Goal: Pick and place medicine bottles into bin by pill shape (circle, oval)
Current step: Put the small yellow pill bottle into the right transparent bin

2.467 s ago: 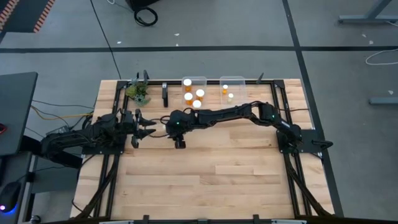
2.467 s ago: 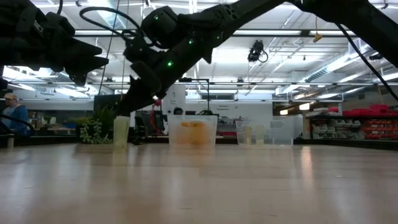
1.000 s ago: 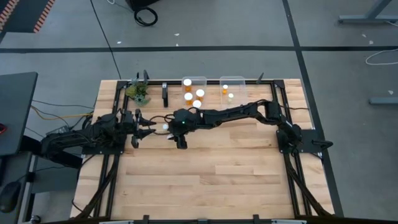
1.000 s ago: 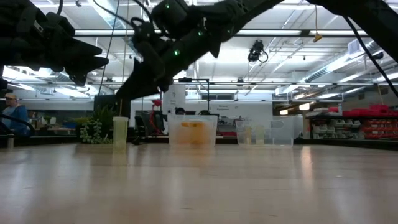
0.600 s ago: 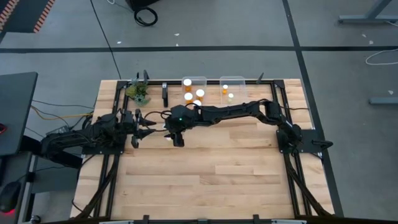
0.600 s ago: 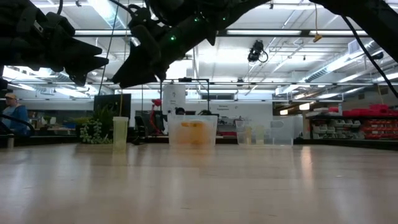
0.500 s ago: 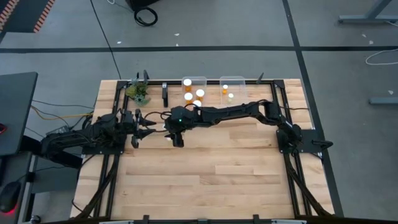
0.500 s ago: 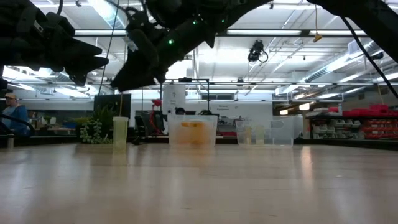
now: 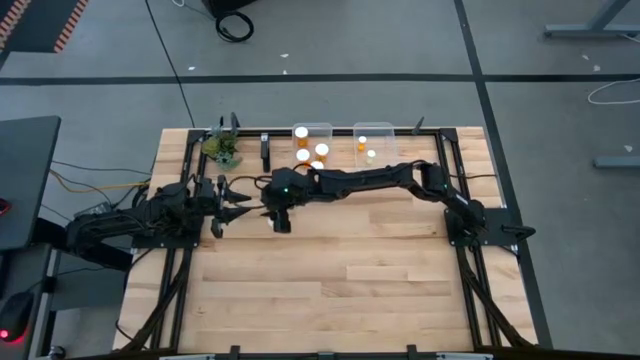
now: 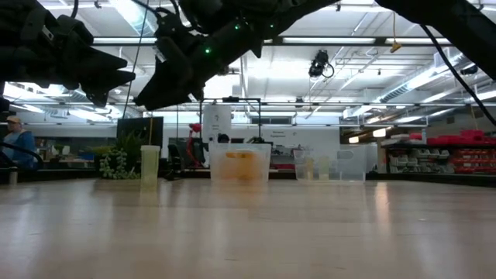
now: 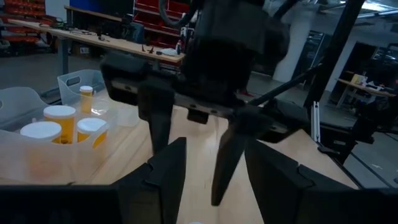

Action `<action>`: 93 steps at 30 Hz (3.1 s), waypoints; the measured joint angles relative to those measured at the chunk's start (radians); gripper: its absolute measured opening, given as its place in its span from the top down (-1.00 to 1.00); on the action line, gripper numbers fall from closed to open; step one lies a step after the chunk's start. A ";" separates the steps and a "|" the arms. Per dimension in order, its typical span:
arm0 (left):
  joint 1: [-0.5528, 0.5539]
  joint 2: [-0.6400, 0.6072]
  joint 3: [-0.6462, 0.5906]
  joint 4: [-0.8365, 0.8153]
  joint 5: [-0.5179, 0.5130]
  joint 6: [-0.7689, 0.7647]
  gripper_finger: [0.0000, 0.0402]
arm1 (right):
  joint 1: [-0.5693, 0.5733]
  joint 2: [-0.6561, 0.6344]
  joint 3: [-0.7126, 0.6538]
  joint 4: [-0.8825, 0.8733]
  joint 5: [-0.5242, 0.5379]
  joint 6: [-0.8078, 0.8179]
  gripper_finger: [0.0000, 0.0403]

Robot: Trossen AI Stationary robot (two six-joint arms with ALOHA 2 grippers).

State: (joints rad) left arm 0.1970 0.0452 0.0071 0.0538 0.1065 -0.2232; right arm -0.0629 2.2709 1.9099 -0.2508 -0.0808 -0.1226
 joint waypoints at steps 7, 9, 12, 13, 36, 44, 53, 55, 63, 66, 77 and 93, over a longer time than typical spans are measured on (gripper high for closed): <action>0.000 0.000 0.000 0.000 0.000 0.000 0.14 | 0.025 0.057 -0.004 -0.031 -0.043 0.009 -0.09; 0.000 0.000 0.000 0.000 0.000 0.000 0.14 | 0.031 0.079 -0.006 -0.012 -0.038 0.007 -0.09; 0.000 0.001 0.000 -0.001 0.000 0.000 0.14 | 0.027 0.079 -0.004 0.004 -0.032 0.003 -0.09; 0.000 0.000 0.000 -0.001 0.000 0.000 0.14 | 0.026 0.077 -0.003 0.004 -0.028 -0.002 -0.09; 0.000 0.000 0.000 0.000 0.000 0.000 0.14 | 0.023 0.078 -0.066 0.027 -0.046 -0.052 -0.09; 0.000 0.000 0.000 0.000 0.000 0.000 0.14 | 0.011 0.078 -0.114 0.073 -0.050 -0.047 -0.09; 0.000 0.000 0.000 0.000 0.000 0.000 0.14 | -0.005 0.078 -0.150 0.122 -0.077 -0.041 0.00; 0.000 0.000 0.000 0.000 0.000 0.000 0.14 | -0.005 0.078 -0.150 0.123 -0.078 -0.045 0.04; 0.000 0.000 0.000 0.000 0.000 0.000 0.14 | -0.005 0.078 -0.150 0.128 -0.086 -0.046 0.26; 0.000 0.000 0.000 0.000 0.000 0.000 0.14 | -0.005 0.078 -0.150 0.127 -0.086 -0.045 0.33; 0.000 0.000 0.000 0.000 0.000 0.000 0.14 | -0.033 0.078 -0.150 0.119 -0.088 -0.034 0.37; 0.000 0.000 0.000 0.000 0.000 0.000 0.14 | -0.087 -0.044 -0.147 -0.027 -0.085 -0.054 0.37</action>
State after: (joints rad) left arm 0.1970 0.0452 0.0074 0.0534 0.1066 -0.2230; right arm -0.1503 2.2270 1.7629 -0.2775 -0.1654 -0.1768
